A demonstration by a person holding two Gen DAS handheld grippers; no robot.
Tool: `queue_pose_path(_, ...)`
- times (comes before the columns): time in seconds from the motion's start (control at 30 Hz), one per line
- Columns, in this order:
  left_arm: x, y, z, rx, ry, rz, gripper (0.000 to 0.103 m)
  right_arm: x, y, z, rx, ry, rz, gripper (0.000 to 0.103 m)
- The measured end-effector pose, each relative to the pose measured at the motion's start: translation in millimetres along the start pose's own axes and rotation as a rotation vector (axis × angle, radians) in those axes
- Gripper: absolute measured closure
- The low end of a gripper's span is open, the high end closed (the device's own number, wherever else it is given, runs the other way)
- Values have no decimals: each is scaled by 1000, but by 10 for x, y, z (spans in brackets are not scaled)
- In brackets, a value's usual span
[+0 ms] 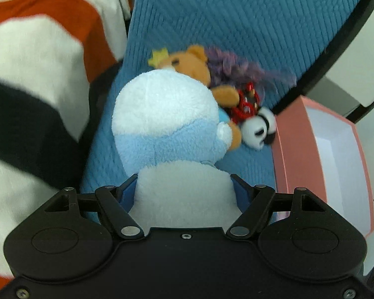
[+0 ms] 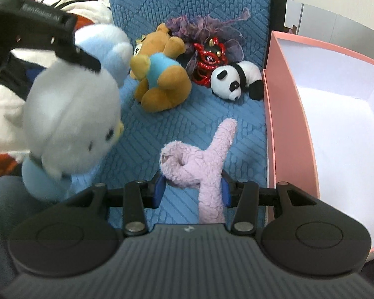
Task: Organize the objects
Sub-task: 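Lift the snowman with left tool while right tool holds the pink bunny up, then carry the snowman toward the pink box with left tool while right tool follows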
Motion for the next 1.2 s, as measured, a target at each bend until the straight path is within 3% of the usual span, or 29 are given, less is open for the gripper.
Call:
queue_pose_path(0.3, 171, 295, -416, -84, -10, -9, 25, 48, 226, -143, -32, -45, -18, 56)
queue_pose_path(0.47, 131, 315, -383, -58, -42, 1, 17, 96, 370, -220, -73, -60, -19, 56)
queue_pose_path(0.67, -109, 224, -303, 60, -195, -20, 5, 93, 397, -171, -73, -62, 2, 56)
queue_pose_path(0.8, -181, 392, -385, 13, -261, -3, 5, 103, 454, -160, -89, -57, 8, 56)
queue_pose_path(1.2, 11, 680, -548, -63, -205, 30, 0, 80, 452, -96, -109, -55, 43, 56)
Point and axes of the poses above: each gripper's, at about its wrist camera, not at the fingertips, and y roughly the way its jaws point, x to its right, z to its top, the point moved 9 cm from there along y, roughly the way its jaws point, and after that the axes turned 11 degrees about y, right-handed, at the moved point
